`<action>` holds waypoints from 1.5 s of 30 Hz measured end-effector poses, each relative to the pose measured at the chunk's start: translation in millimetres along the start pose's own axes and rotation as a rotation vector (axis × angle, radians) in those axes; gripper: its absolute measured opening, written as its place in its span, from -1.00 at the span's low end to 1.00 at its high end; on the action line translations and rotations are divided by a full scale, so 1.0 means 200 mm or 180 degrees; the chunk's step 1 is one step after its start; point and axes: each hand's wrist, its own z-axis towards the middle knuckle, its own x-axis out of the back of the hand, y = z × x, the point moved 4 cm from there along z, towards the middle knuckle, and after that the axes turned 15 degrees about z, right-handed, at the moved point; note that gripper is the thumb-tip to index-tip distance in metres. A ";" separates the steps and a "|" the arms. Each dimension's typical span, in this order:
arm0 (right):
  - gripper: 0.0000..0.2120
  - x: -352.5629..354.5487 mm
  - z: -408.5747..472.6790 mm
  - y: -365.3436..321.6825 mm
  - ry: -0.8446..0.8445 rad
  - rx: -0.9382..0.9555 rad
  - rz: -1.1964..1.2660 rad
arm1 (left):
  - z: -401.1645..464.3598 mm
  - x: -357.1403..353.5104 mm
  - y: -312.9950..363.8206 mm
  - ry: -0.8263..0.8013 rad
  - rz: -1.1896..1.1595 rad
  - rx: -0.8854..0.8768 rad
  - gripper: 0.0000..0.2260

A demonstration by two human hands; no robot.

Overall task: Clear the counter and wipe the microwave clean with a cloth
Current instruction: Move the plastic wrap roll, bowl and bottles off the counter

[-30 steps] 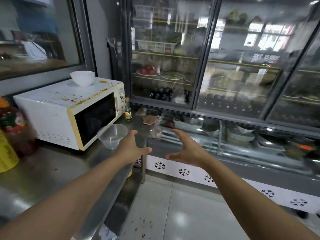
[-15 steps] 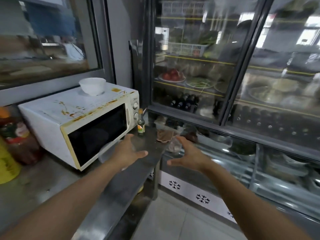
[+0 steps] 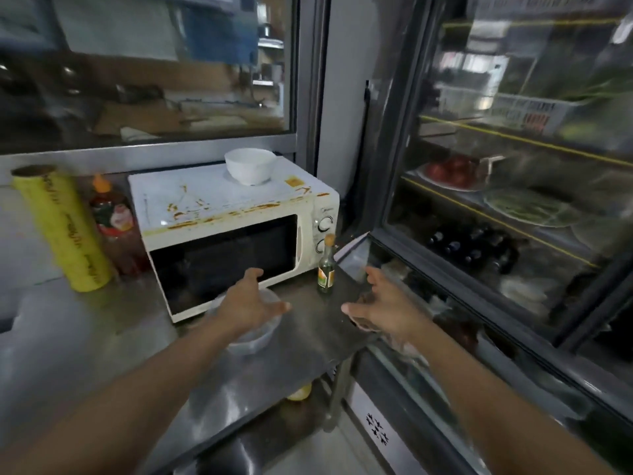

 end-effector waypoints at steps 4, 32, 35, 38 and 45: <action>-0.26 0.07 0.17 0.06 -0.0081 0.0117 -0.0009 | 0.02 -0.04 0.03 0.0136 0.0032 0.0312 -0.21; -0.56 -0.12 1.22 0.37 0.0206 -0.0019 0.0015 | 0.73 -0.29 -0.07 0.0106 -0.0046 0.0906 -0.25; -0.75 -0.12 1.26 0.39 0.0239 0.0167 0.0057 | 0.71 -0.30 -0.07 0.0185 0.0029 0.1048 -0.26; -0.84 -0.11 1.29 0.40 0.0321 0.0452 0.0129 | 0.67 -0.32 -0.06 0.0275 0.0157 0.1169 -0.27; -0.82 -0.10 1.30 0.40 -0.0001 0.0830 0.0185 | 0.54 -0.33 -0.02 0.0507 0.0149 0.1529 -0.26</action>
